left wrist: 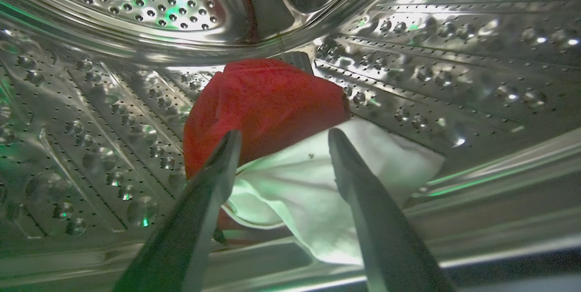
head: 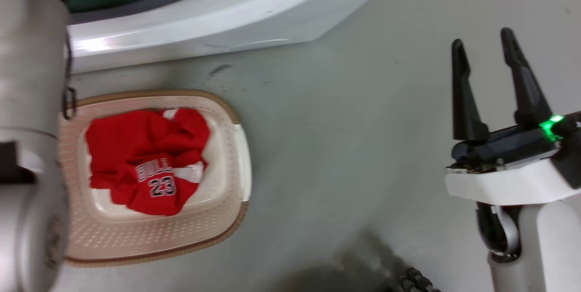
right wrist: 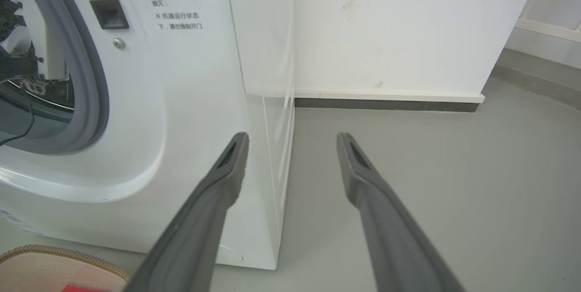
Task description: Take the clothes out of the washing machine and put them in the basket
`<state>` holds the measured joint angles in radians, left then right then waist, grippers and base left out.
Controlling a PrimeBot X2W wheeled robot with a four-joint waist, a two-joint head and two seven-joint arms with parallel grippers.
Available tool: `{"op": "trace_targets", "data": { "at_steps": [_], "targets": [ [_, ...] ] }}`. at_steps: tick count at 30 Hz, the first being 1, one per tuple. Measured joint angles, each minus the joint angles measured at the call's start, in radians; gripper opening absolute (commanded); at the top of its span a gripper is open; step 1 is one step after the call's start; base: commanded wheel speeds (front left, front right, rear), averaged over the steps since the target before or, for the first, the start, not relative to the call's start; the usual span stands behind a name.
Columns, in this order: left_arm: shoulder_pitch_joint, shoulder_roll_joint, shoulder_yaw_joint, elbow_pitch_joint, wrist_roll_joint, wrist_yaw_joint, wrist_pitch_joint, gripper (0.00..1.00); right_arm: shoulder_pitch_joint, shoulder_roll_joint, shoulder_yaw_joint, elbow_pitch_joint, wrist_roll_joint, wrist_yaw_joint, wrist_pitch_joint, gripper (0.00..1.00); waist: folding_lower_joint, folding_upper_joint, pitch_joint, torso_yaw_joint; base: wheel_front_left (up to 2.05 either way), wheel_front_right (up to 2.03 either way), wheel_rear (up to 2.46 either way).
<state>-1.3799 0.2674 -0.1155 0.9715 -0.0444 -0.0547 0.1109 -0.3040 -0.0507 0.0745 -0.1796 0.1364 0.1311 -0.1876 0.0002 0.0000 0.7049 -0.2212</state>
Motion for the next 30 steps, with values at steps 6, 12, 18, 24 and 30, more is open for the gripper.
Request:
{"op": "trace_targets", "data": {
  "at_steps": [6, 12, 18, 24, 30],
  "targets": [
    [-0.128, 0.086, 0.002, 0.088, -0.003, -0.017, 0.209, 1.00, -0.026, 0.000, 0.062, 0.058, 0.030, 0.000, -0.031, 1.00, 0.0000, 0.0000, 0.042, -0.080, 0.00, 0.00, 0.00],
    [-0.184, 0.128, -0.017, 0.138, 0.012, -0.021, 0.397, 1.00, -0.037, -0.001, 0.093, 0.095, 0.064, 0.000, -0.051, 1.00, -0.0001, 0.0000, 0.088, -0.134, 0.00, 0.00, 0.00],
    [-0.230, 0.134, -0.032, 0.130, 0.014, -0.007, 0.508, 0.12, -0.048, 0.000, 0.111, 0.123, 0.078, 0.000, -0.063, 1.00, -0.0001, 0.0000, 0.122, -0.160, 0.00, 0.00, 0.00],
    [-0.209, 0.141, -0.042, 0.083, 0.017, 0.034, 0.505, 0.00, -0.061, 0.000, 0.127, 0.144, 0.095, 0.000, -0.070, 1.00, -0.0001, 0.0000, 0.122, -0.171, 0.00, 0.00, 0.00],
    [-0.163, 0.165, -0.050, -0.013, 0.026, 0.075, 0.397, 0.00, -0.067, 0.000, 0.127, 0.161, 0.102, 0.000, -0.072, 1.00, -0.0002, 0.0000, 0.098, -0.165, 0.00, 0.00, 0.00]
  ]
}}
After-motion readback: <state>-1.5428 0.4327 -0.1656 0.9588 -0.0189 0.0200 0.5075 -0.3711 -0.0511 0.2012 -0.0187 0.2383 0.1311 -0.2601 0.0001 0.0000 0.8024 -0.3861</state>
